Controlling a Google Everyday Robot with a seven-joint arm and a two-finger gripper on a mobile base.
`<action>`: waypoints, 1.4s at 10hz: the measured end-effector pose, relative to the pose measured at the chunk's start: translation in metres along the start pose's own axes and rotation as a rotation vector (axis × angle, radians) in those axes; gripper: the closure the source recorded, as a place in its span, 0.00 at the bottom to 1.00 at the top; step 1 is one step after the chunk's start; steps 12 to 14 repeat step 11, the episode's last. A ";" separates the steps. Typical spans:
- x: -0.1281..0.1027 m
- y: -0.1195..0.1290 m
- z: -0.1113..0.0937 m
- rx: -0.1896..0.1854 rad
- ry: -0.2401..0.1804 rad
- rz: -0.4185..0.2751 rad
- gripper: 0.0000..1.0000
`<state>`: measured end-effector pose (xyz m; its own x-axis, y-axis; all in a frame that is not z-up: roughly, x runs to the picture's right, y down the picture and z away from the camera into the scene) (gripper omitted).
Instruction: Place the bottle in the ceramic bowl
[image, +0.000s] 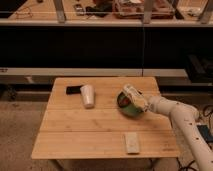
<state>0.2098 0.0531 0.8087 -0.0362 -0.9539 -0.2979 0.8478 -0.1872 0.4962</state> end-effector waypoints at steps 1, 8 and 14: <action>0.000 0.000 0.000 0.000 0.000 0.000 0.49; 0.000 0.000 0.000 0.000 0.001 0.000 0.20; 0.001 0.000 0.000 0.000 0.001 0.000 0.20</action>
